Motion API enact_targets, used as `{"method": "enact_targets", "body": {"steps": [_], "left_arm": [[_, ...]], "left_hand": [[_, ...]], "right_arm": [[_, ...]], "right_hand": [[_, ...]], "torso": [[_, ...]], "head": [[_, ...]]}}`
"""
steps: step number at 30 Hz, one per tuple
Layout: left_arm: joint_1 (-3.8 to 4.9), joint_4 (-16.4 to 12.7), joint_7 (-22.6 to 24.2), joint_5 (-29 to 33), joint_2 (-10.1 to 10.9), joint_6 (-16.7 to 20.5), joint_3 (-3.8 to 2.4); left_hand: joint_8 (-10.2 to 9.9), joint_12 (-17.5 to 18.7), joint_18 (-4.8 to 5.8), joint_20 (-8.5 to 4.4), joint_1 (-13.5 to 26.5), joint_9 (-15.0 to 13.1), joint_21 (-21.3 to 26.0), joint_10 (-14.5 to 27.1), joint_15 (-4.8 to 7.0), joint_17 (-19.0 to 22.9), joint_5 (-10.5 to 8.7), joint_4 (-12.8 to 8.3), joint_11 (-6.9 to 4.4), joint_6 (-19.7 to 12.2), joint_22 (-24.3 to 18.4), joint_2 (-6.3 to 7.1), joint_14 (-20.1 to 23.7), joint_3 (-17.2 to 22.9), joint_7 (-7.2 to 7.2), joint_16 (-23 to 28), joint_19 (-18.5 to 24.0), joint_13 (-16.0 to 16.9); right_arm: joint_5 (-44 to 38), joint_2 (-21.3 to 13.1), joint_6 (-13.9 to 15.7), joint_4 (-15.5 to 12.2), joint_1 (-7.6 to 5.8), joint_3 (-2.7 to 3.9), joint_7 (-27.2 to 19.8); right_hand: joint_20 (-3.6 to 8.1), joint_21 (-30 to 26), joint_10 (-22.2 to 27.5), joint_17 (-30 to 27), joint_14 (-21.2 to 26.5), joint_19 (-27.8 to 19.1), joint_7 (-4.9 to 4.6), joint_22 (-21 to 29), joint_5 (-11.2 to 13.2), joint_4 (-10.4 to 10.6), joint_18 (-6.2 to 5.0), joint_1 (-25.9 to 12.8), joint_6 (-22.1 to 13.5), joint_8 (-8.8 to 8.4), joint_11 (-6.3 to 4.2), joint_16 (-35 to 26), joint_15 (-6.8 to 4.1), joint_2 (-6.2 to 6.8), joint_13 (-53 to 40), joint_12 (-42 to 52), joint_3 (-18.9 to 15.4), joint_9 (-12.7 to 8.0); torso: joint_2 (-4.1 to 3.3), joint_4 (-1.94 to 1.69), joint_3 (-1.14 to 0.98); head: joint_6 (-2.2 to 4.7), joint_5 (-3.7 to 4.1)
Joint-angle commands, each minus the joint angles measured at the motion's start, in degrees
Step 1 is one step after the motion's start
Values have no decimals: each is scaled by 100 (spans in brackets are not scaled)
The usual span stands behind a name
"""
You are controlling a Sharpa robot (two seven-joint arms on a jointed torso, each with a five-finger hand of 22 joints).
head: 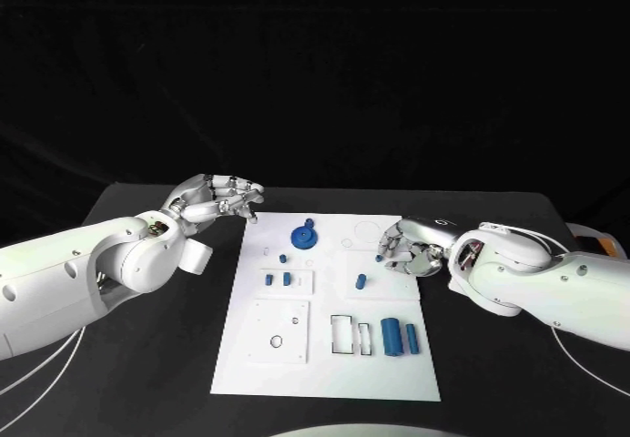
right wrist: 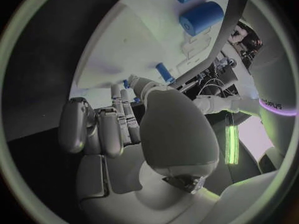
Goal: Assemble the parts on the task board
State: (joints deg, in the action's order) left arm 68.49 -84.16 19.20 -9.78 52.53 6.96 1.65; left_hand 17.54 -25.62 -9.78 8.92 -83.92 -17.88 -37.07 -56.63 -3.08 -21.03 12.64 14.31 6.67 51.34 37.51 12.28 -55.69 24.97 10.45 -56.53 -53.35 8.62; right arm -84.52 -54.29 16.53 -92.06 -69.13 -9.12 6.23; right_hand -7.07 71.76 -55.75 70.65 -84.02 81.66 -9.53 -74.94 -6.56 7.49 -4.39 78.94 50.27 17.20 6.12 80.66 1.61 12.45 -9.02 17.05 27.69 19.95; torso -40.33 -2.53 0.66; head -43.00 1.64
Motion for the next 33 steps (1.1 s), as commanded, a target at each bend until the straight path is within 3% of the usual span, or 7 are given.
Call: {"method": "enact_targets", "body": {"steps": [1, 13, 19, 33], "left_arm": [[2, -33, 221, 268, 1, 139, -5], [1, -66, 206, 276, 17, 146, -4], [1, -79, 173, 276, 18, 112, -4], [1, -111, 179, 273, 24, 124, -4]], "left_hand": [[24, 35, -69, -6, -11, 6, 33, 35, -10, 6, 15, -3, 15, 24, -11, -9, -27, -26, -21, 22, -40, -11], [26, 48, -69, -6, -16, 8, 41, 53, -13, 4, 14, -8, 21, 21, -18, -9, -36, -31, -13, 20, -51, -18], [19, 55, -69, -7, -27, 13, 46, 60, -15, -2, 14, -17, 28, 3, -24, -11, -52, -37, 1, 11, -69, -23], [30, 56, -71, -13, -91, 16, 44, 51, -12, -18, 19, -65, 31, 8, -27, -39, -85, -27, 11, -9, -114, -27]], "right_arm": [[-596, 20, 44, -58, 24, 1, 329], [-720, 119, 202, -131, 66, 1, 389], [-801, 188, 219, -97, 100, 1, 477], [-1153, 308, -141, -57, 169, 2, 827]], "right_hand": [[-12, -30, 11, 1, -202, -33, -50, -583, -50, -45, 25, 25, 16, -44, 30, -33, -8, 58, 18, -43, 22, -10], [-20, 41, -116, 19, -209, 6, -43, -626, -107, -103, 38, 28, 67, -67, 20, -12, -10, 9, 68, -26, 130, -27], [-4, 120, -251, 31, -217, 49, -26, -674, -6, -194, 54, 45, 176, -60, -4, 8, -33, -48, 130, -27, 303, -29], [38, 459, -495, 12, -224, 214, 16, -855, 17, -398, 127, 19, 440, 40, -64, 28, -79, -88, 160, 24, 525, 10]], "torso": [[-10, 4, -3], [-5, -2, -1], [-4, -1, -1], [-3, 5, -5]], "head": [[-7, -7], [-51, -6], [-47, -13], [-64, -25]]}}
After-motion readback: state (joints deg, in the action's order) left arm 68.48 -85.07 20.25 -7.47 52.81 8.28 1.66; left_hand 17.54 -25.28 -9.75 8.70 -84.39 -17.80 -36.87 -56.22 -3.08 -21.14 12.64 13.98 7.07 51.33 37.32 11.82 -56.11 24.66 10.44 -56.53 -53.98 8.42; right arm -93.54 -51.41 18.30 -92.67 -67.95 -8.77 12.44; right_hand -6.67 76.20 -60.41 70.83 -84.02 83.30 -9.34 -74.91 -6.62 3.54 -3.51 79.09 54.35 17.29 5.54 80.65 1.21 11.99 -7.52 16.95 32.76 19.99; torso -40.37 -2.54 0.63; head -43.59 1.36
